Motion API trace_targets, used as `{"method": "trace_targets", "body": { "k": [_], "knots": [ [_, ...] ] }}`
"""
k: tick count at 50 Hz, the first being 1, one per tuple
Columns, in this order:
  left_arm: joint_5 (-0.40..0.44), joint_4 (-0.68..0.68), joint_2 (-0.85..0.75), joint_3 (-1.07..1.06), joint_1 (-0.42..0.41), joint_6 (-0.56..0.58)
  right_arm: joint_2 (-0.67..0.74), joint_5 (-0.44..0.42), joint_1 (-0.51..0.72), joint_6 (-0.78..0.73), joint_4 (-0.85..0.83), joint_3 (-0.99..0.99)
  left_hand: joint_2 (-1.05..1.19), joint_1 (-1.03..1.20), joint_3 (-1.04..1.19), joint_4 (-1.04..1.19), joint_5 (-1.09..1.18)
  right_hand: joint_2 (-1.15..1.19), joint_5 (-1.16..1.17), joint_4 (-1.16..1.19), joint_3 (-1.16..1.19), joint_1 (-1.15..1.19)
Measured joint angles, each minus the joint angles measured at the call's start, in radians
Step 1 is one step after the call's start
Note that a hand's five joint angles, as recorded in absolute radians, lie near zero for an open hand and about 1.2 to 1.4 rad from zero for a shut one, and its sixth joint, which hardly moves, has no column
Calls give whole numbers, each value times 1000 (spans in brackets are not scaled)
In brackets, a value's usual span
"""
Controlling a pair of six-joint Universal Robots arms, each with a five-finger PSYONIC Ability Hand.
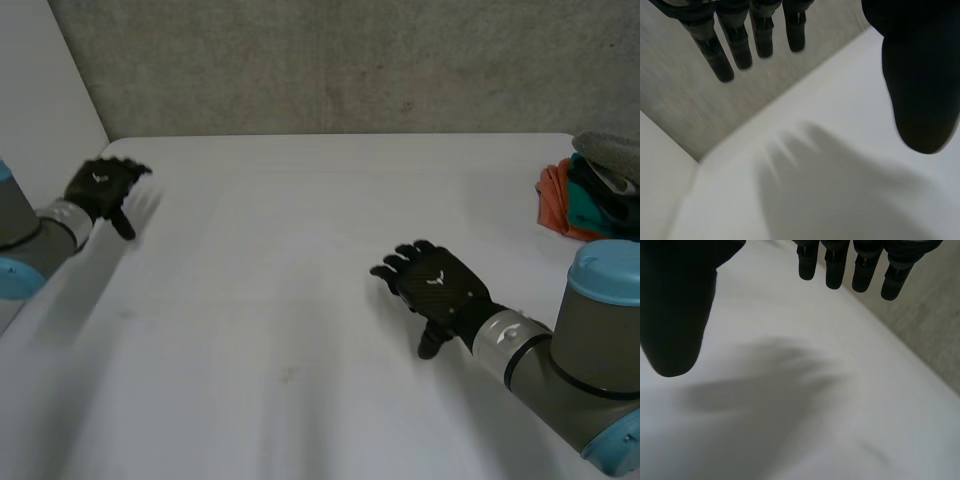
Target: Fold the laundry.
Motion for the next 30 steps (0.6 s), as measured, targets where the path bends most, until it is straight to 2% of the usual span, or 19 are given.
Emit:
{"method": "trace_targets", "body": {
  "k": [7, 10, 11, 12, 14, 17, 18, 20, 24, 30],
  "knots": [
    [-72, 14, 111, -27, -25, 21, -96, 62, 36, 59, 9, -20, -22, -16, -18, -20, -10, 0, 0, 0, 0, 0],
    [-164, 1, 157, -37, -39, 74, -146, 164, 30, 88, -5, -31, -22, -16, -18, -20, -10, 0, 0, 0, 0, 0],
    [-178, -2, 163, -38, -41, 82, -151, 175, 29, 90, -7, -33, -22, -16, -18, -20, -10, 0, 0, 0, 0, 0],
    [-260, -21, 202, -49, -52, 127, -187, 250, 20, 109, -20, -42, -22, -16, -18, -20, -10, 0, 0, 0, 0, 0],
    [-345, -48, 257, -75, -66, 161, -227, 320, 6, 130, -36, -50, -22, -16, -18, -20, -10, 0, 0, 0, 0, 0],
    [-410, -76, 329, -121, -82, 168, -271, 364, -14, 154, -49, -60, -22, -16, -18, -20, -10, 0, 0, 0, 0, 0],
    [-410, -76, 329, -121, -82, 168, -271, 364, -14, 154, -49, -60, -22, -16, -18, -20, -10, 0, 0, 0, 0, 0],
    [-438, -101, 430, -200, -97, 133, -318, 372, -43, 181, -48, -74, -22, -16, -18, -20, -10, 0, 0, 0, 0, 0],
    [-419, -149, 580, -333, -119, 41, -356, 329, -86, 214, 17, -104, -22, -16, -18, -20, -10, 0, 0, 0, 0, 0],
    [-363, -263, 781, -522, -163, -116, -373, 201, -167, 300, 247, -179, -22, -16, -18, -20, -10, 0, 0, 0, 0, 0]
  ]
}}
